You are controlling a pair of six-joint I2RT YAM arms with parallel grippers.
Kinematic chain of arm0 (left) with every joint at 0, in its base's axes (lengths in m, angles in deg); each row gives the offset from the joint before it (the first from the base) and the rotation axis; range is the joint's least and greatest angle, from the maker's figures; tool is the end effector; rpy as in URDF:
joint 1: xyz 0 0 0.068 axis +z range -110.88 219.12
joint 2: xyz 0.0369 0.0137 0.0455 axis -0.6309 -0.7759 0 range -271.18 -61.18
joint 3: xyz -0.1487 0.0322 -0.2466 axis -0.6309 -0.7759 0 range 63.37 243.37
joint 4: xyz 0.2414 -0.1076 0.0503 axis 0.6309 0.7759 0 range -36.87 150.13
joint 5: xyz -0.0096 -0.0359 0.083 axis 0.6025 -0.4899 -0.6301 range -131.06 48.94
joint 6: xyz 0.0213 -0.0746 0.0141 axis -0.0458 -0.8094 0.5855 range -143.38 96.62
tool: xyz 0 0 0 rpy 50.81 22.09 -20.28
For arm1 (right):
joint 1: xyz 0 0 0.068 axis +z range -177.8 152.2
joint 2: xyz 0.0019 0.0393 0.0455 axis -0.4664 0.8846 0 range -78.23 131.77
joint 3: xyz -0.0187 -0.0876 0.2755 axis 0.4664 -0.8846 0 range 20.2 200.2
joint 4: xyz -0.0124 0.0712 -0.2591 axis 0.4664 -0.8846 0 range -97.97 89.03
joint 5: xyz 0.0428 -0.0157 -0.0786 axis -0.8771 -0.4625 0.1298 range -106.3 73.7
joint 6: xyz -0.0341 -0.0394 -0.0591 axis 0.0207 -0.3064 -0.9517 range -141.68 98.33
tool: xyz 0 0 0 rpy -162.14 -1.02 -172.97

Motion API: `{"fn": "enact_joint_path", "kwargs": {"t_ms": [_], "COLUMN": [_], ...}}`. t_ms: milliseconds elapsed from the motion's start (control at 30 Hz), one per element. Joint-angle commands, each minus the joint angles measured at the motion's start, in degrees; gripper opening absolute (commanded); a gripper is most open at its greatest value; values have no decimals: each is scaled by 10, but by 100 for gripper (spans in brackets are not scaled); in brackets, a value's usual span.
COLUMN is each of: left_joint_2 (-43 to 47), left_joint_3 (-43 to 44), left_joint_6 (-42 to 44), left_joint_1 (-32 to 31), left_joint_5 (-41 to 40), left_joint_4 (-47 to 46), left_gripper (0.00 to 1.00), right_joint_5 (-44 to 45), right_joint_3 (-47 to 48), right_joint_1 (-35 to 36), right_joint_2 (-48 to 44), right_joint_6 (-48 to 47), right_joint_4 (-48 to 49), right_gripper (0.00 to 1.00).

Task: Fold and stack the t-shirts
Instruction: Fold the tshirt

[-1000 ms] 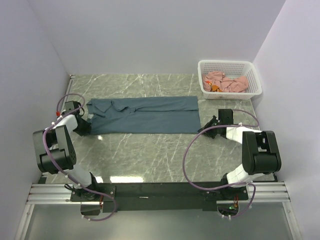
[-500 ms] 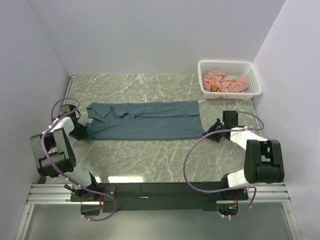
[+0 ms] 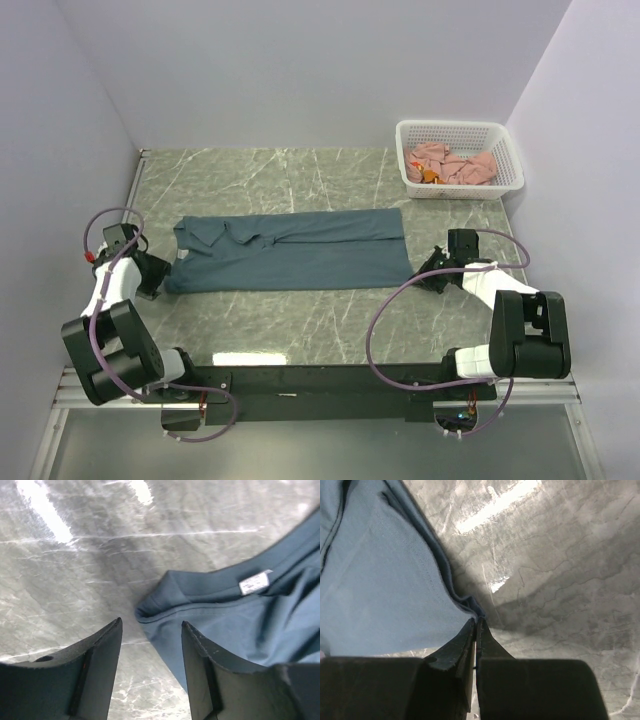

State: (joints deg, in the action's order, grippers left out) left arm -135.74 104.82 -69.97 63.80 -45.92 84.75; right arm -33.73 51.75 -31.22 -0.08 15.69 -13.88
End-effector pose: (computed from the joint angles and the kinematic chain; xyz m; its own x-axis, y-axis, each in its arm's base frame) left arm 0.2250 0.1097 0.1689 -0.2384 -0.9063 -0.3490 -0.9055 0.3373 -0.2575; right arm 0.2507 0.0054 0.1270 -0.7412 0.6244 -0.2466 0.4468 0.7329 0.5130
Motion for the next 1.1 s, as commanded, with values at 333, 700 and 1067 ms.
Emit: {"fn": "enact_joint_path", "kwargs": {"t_ms": [333, 700, 1067], "left_joint_2": [-22, -68, -47], "left_joint_3": [-11, -15, -19], "left_joint_6": [32, -17, -27], "left_joint_1": [1, 22, 58], "left_joint_5": [23, -48, -67], "left_joint_4": [-41, 5, 46], "left_gripper": [55, 1, 21], "right_joint_5": [-23, -5, 11], "right_joint_3": [-2, -2, 2], "right_joint_1": [-4, -6, -6], "right_joint_2": [-8, -14, -16], "right_joint_6": [-21, -20, -29], "right_joint_4": [23, 16, 4], "right_gripper": [5, 5, 15]}}
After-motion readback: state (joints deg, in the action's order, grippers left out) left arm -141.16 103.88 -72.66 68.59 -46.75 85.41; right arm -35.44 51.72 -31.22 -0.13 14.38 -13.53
